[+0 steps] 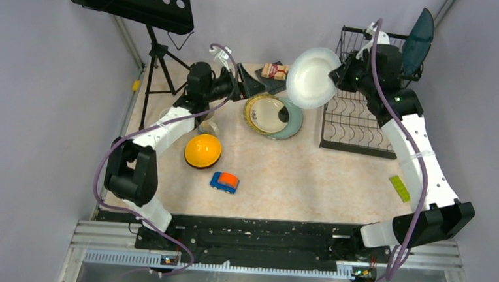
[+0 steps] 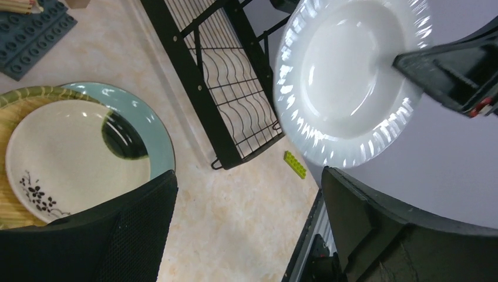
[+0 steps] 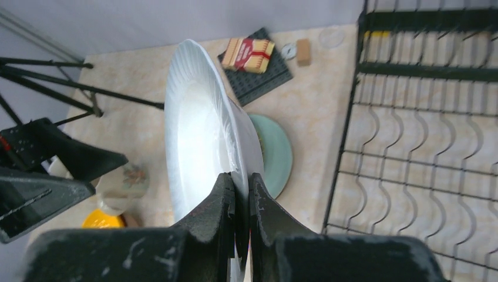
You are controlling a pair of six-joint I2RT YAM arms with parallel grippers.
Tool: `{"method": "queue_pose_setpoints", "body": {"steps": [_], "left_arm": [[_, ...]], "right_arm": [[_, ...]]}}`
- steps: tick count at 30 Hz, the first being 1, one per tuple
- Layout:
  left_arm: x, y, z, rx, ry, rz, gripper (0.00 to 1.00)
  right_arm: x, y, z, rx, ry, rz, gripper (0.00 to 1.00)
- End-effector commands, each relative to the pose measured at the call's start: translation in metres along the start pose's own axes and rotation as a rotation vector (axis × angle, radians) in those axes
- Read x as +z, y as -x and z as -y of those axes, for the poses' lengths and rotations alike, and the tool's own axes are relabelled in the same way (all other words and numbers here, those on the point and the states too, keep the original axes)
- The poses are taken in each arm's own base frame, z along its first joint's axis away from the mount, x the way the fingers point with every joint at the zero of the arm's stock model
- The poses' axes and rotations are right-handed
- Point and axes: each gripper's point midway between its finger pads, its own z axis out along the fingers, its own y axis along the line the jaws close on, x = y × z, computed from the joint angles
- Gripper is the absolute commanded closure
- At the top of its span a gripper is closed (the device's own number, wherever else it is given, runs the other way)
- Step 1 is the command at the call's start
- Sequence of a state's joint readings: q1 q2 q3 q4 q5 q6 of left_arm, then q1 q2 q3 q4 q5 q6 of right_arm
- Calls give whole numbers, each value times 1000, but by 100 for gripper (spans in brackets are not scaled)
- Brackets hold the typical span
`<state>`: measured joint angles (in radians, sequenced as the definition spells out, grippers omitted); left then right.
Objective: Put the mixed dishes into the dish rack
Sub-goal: Insert the plate into the dish rack.
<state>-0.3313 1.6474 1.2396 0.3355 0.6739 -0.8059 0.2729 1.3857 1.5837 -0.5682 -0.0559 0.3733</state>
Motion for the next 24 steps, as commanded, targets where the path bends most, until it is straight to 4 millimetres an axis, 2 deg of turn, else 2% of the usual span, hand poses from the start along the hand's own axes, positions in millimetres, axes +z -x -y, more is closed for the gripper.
{"method": "queue_pose_setpoints", "body": {"steps": [1,5,12,18,24], "left_arm": [[-4,3,7,62,0,5,5],[-5,0,8,88,-1,-14,5],[-11,-6,-4,139,63,-41,3],[-18,-11,-18,204,131,-65,3],[-24,-18,-23,240,156,-106,2]], "right_arm": [[-31,92,-10,-95,-57,280,100],[-43,123,3,-147,-167,362,100],[-70,174,41,-243,-459,497,100],[-86,199,62,-335,-649,551,100],[-85,211,74,-403,-749,540,100]]}}
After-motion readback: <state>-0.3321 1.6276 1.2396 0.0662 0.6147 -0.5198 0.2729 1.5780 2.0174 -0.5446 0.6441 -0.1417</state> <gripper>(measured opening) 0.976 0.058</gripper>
